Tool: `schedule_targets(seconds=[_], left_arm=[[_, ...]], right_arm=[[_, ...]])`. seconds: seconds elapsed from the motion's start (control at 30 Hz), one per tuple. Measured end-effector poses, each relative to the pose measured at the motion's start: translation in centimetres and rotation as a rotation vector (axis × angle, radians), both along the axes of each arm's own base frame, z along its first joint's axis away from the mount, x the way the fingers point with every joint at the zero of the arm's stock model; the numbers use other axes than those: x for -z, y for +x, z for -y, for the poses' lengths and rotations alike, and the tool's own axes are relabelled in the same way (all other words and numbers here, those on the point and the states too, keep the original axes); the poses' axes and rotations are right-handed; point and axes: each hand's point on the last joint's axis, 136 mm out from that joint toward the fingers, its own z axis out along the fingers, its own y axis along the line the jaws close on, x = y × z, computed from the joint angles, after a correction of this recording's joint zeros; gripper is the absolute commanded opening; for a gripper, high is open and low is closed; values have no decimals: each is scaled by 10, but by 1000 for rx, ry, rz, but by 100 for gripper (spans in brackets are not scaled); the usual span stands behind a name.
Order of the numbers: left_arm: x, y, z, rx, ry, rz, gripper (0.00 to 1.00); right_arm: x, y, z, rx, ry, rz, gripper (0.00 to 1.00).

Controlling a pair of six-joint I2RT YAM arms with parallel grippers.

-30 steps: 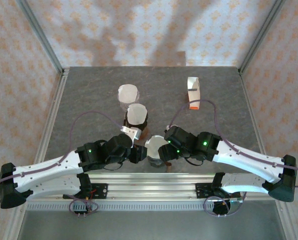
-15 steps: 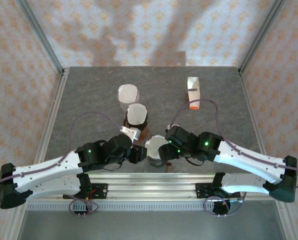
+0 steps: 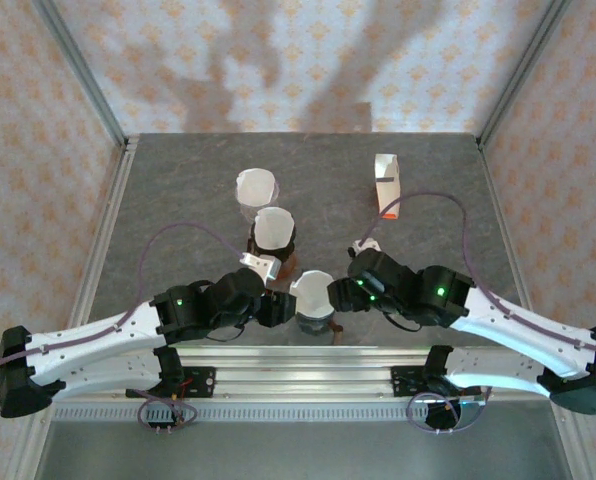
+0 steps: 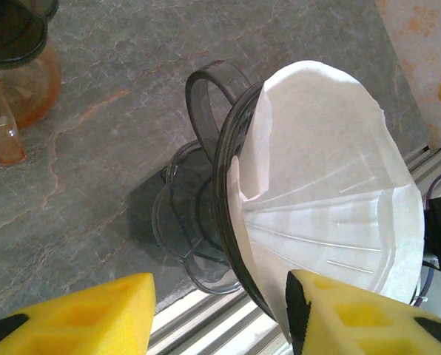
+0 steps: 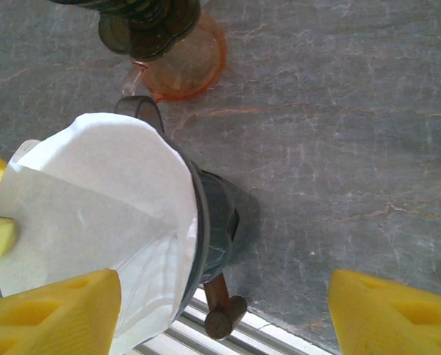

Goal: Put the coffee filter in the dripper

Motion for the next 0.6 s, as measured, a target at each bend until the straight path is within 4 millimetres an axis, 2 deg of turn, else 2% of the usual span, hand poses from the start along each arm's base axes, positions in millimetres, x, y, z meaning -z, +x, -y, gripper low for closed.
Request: schedule_targets(seconds=[0.2,0.6], left_arm=[[0,1,-1,-7,2,5,63],[-23,4,-12,-40,-45,72,82]], right_arm=[[0,1,2,12,-4,1,74],[-2,4,6,32,-6,20,74]])
